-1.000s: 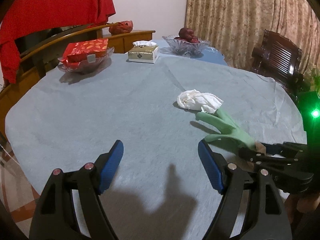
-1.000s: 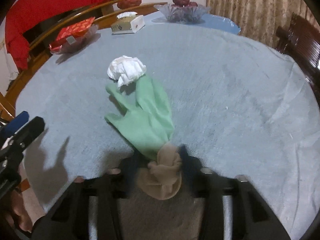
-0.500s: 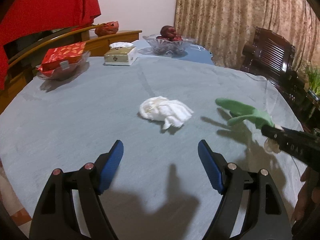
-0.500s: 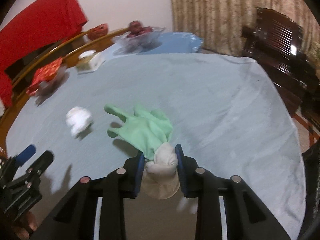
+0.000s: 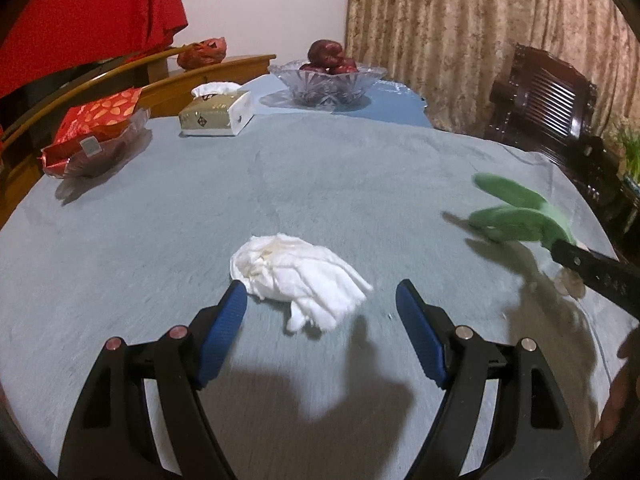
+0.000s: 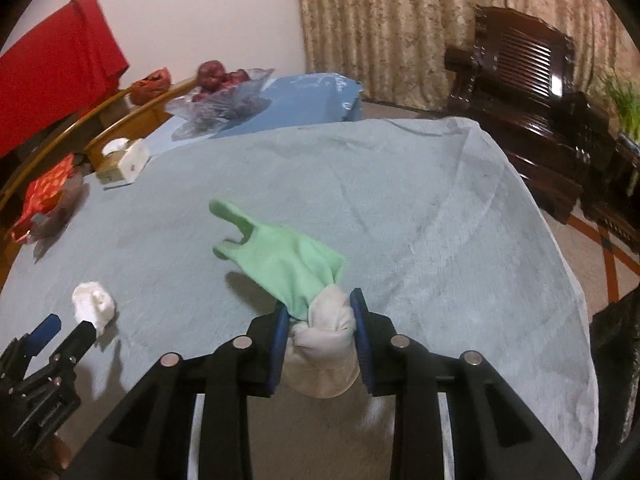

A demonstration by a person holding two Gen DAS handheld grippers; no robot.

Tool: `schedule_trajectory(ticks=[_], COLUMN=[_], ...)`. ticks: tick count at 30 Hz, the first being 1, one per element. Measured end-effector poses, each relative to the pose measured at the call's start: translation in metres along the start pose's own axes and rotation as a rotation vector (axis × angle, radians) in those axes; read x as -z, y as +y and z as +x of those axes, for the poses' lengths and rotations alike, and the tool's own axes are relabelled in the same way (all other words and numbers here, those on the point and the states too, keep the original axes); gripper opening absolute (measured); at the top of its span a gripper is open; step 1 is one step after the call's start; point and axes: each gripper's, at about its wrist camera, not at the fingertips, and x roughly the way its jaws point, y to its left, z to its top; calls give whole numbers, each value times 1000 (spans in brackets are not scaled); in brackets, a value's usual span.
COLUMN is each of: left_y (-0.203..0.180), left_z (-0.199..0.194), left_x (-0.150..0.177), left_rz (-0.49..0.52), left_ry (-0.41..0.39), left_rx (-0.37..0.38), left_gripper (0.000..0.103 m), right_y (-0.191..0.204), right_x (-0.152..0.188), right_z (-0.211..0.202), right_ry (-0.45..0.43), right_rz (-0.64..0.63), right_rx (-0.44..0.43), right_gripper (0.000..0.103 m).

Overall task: Collect trash
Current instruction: 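Grasp the green glove with the right tool while the left tool grasps the white tissue, then carry the glove and tissue over the bin and open both tools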

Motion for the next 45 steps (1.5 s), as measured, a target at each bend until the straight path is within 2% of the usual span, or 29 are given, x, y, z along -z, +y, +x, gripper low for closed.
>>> schedule_trajectory(ticks=[4, 5, 6, 9, 12, 18, 30, 39, 45], left_y=[3, 3, 3, 7, 10, -5, -64, -131, -191], left_z=[18, 22, 26, 31, 23, -23, -105, -154, -186], left_x=[-9, -11, -11, -9, -4, 3, 0, 7, 16], left_rz=[-33, -36, -38, -57, -64, -30, 17, 83, 159], left_ry=[31, 44, 58, 76, 56, -34, -78, -104, -129], left_rx=[-6, -5, 1, 10, 15, 15, 88, 181, 260], left_gripper=[73, 64, 46, 22, 10, 8, 8, 8, 8], right_y=[-4, -3, -3, -4, -7, -8, -40, -103, -159], right_x=[2, 4, 5, 6, 7, 9, 17, 24, 40], right_z=[6, 7, 7, 6, 3, -13, -90, -167, -222], right_ry=[11, 12, 15, 17, 21, 9, -59, -141, -191], right_rz=[51, 52, 50, 36, 29, 37, 65, 94, 98], right_rx=[24, 21, 18, 17, 15, 21, 63, 140, 160], right_gripper=[30, 30, 30, 30, 30, 30, 30, 30, 30])
